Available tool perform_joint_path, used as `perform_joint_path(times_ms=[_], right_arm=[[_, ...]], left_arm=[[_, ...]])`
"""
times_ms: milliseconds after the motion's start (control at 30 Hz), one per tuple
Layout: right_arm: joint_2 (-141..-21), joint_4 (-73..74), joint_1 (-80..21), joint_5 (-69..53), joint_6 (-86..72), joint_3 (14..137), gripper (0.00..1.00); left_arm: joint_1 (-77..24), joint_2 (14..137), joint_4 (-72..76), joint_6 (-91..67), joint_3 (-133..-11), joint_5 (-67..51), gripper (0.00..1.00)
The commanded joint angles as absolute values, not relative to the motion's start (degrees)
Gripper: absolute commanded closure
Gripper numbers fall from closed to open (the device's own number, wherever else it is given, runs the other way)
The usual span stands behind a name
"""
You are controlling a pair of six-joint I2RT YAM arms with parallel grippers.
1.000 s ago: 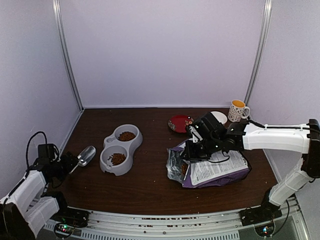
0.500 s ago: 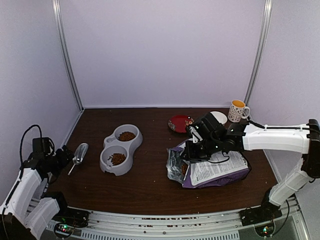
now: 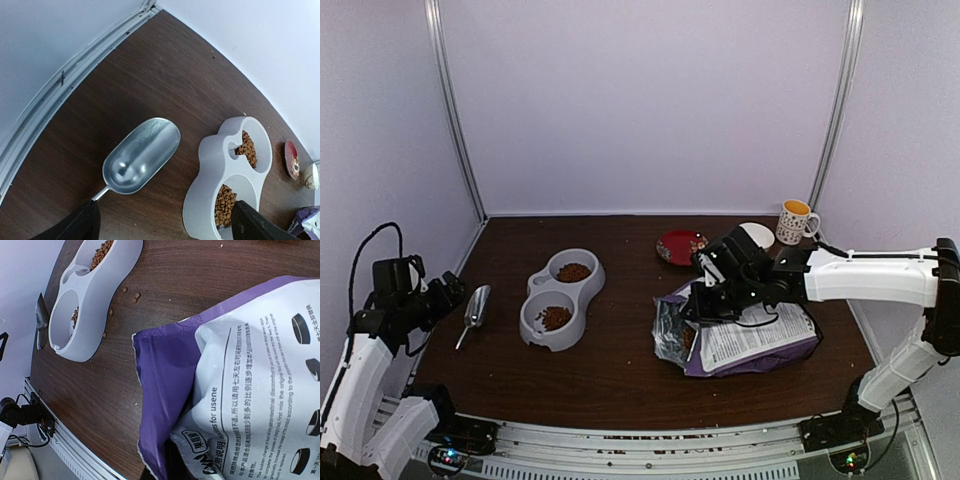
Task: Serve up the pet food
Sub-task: Adjust the pet food bag at the center of the board.
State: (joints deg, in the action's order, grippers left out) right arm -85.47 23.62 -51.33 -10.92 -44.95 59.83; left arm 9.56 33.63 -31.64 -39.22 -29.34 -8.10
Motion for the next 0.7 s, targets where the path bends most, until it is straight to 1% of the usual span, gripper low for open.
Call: perform_joint_path(times_ms=[0,167,367,667], right_arm=[[-86.68,26.52,-50.4,-10.02,-44.85,61.1,1.0],[-87.46,28.59,-51.12,-9.72,-44.49,64.18,1.0],[-87.54,33.04,-52.91,-8.69,-44.4,69.89,1.0],[-87.06,42.01,-55.79,-8.54,-42.89,80.98,1.0]], left_arm=[[5.73,32.84,-30.88,-35.97,-31.32,-9.95,0.06],[1.39,32.73,-30.63,-35.44,-31.77,-10.68,0.06],[-1.65,32.63,-26.66,-33.8,-30.96,-17.79,0.08],[-4.59,33.08,-22.08,-32.38,-31.31,-23.61,0.11]])
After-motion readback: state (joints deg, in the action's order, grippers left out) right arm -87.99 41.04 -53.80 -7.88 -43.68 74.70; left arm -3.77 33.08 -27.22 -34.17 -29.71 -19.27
